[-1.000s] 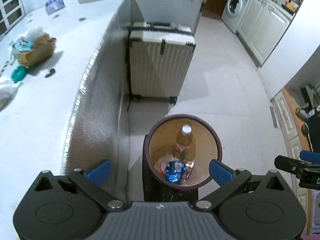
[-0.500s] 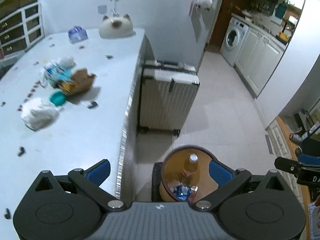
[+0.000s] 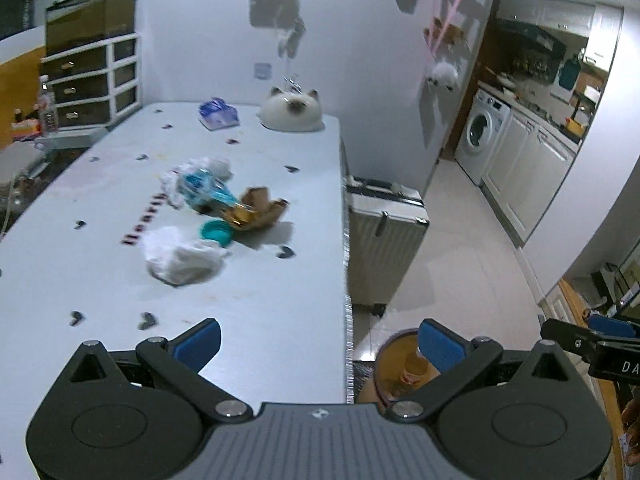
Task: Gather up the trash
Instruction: 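Move both open tools back from the bin toward the table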
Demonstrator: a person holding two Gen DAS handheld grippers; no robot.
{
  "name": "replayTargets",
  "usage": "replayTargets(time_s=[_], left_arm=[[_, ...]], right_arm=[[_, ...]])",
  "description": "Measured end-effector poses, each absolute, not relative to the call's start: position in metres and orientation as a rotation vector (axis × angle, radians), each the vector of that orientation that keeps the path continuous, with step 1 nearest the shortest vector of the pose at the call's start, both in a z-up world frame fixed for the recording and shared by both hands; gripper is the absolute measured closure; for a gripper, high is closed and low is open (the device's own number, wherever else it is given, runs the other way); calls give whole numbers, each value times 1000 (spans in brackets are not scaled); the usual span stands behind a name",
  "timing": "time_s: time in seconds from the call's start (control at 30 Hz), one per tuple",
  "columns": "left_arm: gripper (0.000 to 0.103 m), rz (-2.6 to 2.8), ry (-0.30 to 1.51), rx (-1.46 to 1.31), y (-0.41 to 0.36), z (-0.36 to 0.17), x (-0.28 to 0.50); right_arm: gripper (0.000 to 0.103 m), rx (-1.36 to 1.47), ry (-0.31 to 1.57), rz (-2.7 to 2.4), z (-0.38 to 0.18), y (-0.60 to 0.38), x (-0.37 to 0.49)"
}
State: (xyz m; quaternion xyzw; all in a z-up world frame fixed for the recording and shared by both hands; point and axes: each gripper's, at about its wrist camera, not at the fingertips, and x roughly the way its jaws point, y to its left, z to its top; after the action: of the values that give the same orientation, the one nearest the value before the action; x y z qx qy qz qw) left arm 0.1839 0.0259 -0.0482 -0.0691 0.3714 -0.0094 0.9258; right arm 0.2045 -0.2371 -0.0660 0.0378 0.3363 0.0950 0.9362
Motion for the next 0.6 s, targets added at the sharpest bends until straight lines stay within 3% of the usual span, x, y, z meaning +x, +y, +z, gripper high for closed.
replayTargets(time_s=[0.6], left_arm=[[0, 180, 700, -190, 134, -45, 183]], right_arm=[[0, 2, 657, 416, -60, -107, 257]])
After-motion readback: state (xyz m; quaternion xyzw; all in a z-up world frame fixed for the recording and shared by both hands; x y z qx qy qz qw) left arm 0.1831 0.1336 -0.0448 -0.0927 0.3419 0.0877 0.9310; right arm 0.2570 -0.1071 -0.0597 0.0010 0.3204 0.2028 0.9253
